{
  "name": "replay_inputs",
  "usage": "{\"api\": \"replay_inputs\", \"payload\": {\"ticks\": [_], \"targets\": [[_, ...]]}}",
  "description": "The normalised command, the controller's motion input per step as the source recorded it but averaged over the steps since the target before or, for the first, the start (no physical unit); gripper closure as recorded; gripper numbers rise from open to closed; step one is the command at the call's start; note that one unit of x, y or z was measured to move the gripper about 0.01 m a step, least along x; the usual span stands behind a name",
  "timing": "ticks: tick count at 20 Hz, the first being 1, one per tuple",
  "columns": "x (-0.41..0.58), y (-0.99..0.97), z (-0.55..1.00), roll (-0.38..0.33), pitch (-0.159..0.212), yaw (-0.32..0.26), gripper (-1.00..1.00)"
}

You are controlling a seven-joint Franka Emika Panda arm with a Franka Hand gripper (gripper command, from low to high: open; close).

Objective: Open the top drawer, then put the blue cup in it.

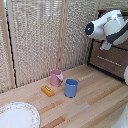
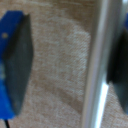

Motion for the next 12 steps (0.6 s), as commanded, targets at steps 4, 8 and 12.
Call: {"api": "replay_inputs", "payload": {"ticks": [4,8,12], "targets": [[0.0,0.1,0.0,0.092,-0.057,0.0,1.0],[0.009,0.58,0.0,0.254,-0.076,0.0,1.0],[0.126,0.61,0.01,0.337,-0.009,0.0,1.0]]}}
